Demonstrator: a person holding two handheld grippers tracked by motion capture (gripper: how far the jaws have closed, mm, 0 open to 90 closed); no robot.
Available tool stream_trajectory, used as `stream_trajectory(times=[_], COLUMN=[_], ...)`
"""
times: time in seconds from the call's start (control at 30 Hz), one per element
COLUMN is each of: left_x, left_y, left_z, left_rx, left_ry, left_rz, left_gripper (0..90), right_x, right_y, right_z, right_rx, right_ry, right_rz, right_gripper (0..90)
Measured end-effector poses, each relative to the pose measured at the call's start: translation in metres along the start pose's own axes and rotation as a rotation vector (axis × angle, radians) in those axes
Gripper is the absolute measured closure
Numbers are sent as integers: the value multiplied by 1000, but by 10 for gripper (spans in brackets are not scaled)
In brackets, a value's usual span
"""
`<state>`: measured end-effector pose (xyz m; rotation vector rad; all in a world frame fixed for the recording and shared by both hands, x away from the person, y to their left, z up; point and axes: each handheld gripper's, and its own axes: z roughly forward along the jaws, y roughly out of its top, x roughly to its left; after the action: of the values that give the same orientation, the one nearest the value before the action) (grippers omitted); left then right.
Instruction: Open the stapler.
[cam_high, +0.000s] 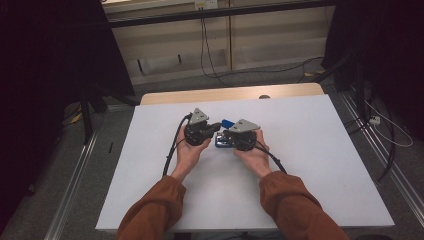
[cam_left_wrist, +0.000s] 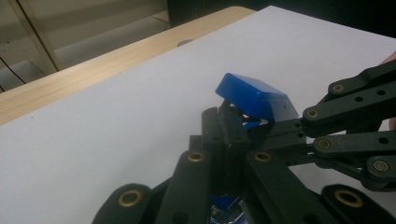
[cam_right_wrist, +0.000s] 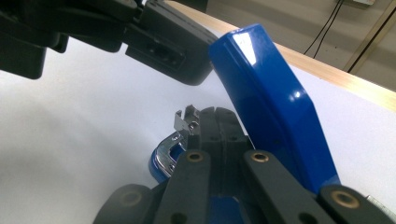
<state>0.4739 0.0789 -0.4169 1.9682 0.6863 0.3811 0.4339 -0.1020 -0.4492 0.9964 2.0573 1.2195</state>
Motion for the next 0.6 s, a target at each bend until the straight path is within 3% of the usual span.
stream_trajectory(times=[0.2, 0.37, 0.6], left_x=[2, 8, 7], left_y=[-2, -9, -13], left_z=[0, 3, 9], left_rx=[11, 33, 75], left_ry=[2, -9, -1], left_rz=[-11, -46, -25], left_gripper=[900, 900, 900], right_x=[1, 1, 1], right_y=[0, 0, 0], right_z=[1, 1, 0], right_rx=[2, 5, 4], right_ry=[-19, -23, -23], right_rz=[-20, -27, -22], right_gripper=[900, 900, 900])
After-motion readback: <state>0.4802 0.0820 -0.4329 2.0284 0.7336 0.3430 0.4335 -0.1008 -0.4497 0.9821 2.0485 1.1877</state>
